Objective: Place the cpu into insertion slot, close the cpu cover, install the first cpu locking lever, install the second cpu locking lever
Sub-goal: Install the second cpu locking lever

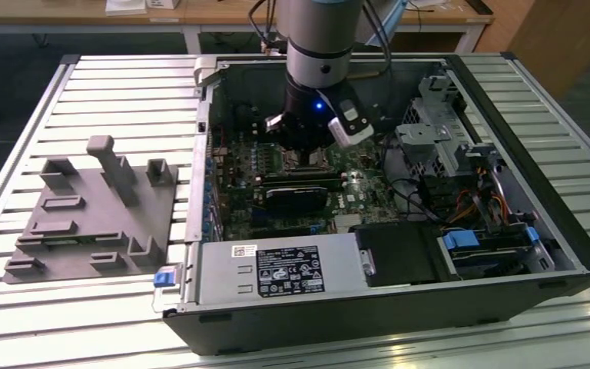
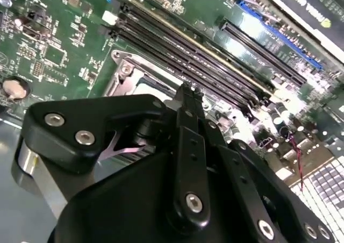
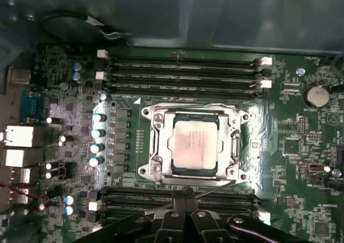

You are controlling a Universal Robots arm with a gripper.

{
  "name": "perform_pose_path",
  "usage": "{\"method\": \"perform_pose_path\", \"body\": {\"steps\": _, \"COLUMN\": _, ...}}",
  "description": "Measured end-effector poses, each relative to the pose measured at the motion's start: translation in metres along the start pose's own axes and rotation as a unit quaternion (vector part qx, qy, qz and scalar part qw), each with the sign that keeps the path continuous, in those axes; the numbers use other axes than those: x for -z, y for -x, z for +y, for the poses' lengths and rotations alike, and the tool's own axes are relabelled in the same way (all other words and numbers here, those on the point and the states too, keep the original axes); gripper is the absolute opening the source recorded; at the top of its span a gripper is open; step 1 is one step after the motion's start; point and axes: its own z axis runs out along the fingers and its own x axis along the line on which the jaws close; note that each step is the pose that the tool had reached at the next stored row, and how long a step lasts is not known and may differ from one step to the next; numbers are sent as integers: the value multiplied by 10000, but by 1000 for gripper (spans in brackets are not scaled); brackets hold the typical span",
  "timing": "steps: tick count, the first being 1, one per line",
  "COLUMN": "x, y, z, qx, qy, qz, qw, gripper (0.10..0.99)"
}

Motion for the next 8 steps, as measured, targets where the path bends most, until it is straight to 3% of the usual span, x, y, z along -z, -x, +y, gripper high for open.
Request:
{"method": "perform_pose_path", "body": {"steps": 3, "x": -6, "y": -2, "z": -32, "qx": 1, "qy": 148, "qz": -4, "qw": 9999, "gripper": 106}}
{"method": "perform_pose_path", "body": {"steps": 8, "x": -9, "y": -24, "z": -105, "qx": -14, "qy": 161, "qz": -6, "qw": 9999, "gripper": 106}}
